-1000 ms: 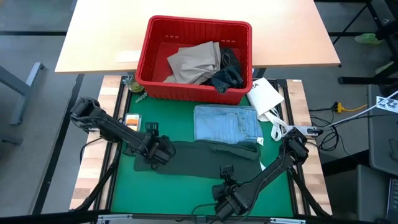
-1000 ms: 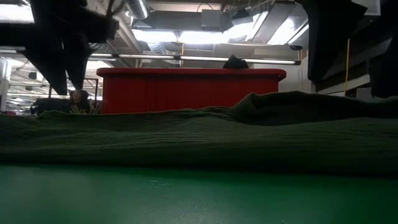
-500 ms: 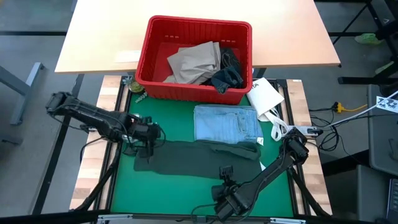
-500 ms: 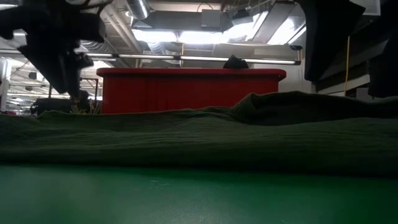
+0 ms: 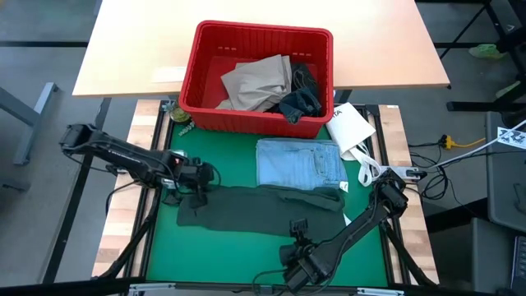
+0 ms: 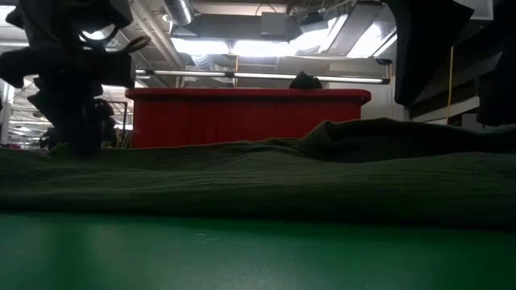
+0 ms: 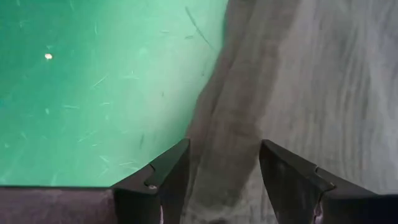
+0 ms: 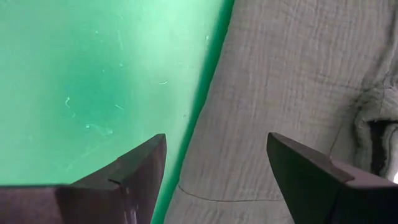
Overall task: Fold Laundry from Bin
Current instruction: Fold the green polo shirt
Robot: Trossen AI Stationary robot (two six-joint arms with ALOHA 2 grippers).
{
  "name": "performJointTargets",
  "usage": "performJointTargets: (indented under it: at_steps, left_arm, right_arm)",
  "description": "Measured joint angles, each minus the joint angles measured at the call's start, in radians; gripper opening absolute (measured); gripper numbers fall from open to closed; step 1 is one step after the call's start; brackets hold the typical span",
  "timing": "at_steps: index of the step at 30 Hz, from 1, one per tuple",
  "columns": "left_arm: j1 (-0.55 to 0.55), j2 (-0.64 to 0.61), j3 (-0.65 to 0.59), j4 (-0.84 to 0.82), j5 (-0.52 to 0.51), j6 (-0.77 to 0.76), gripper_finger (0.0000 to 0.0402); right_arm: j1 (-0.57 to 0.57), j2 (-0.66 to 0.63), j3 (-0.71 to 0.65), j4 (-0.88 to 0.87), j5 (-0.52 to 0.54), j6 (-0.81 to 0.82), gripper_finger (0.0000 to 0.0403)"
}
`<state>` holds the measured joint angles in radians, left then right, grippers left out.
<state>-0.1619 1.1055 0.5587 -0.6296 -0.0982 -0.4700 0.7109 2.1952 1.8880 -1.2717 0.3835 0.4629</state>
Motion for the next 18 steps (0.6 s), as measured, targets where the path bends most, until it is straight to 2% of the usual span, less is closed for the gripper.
performJointTargets:
  at_steps: [10,18]
  left_arm:
    - [0.000,0.074,-0.093,0.071,0.000,-0.061,0.0185]
    - [0.000,0.111,-0.106,0.108,0.008,-0.079,0.0185]
  right_arm:
    - [0.000,0.000,0.000,0.019,0.000,0.001,0.0280]
    - [0.000,0.000,0.000,0.019,0.001,0.002,0.0280]
